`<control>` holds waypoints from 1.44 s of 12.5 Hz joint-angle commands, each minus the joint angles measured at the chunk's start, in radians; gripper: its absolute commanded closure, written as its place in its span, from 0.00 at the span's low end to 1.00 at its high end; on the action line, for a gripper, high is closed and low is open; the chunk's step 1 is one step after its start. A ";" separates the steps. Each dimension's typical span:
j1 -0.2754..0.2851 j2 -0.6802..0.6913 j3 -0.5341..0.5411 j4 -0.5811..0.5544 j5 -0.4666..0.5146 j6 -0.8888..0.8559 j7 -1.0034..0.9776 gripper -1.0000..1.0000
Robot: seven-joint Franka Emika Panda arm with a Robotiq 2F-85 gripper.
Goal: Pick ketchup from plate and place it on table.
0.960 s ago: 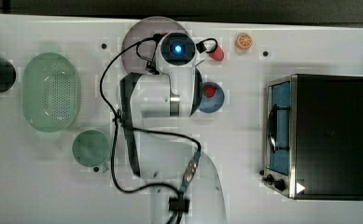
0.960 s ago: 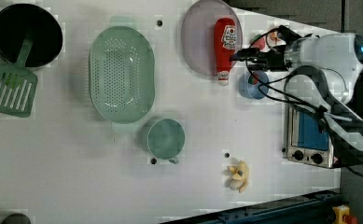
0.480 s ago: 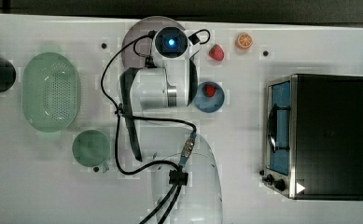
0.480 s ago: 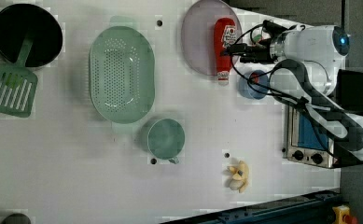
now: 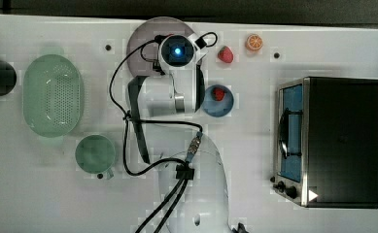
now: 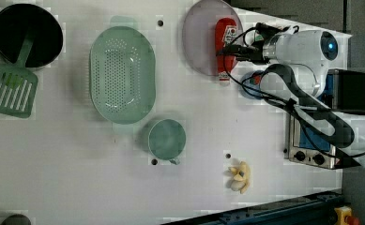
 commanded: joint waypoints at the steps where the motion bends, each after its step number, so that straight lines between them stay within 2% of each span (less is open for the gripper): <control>1: -0.003 0.031 -0.002 0.031 -0.007 0.091 -0.032 0.00; 3: -0.003 0.043 -0.003 0.030 -0.007 0.122 -0.032 0.04; 6: -0.004 0.037 -0.004 0.034 -0.007 0.121 -0.032 0.39; 11: -0.010 -0.055 -0.006 0.023 -0.007 0.106 -0.029 0.39; 14: -0.013 -0.189 -0.012 -0.008 -0.006 -0.029 -0.028 0.39; 18: -0.021 -0.402 -0.012 -0.115 -0.004 -0.184 -0.012 0.39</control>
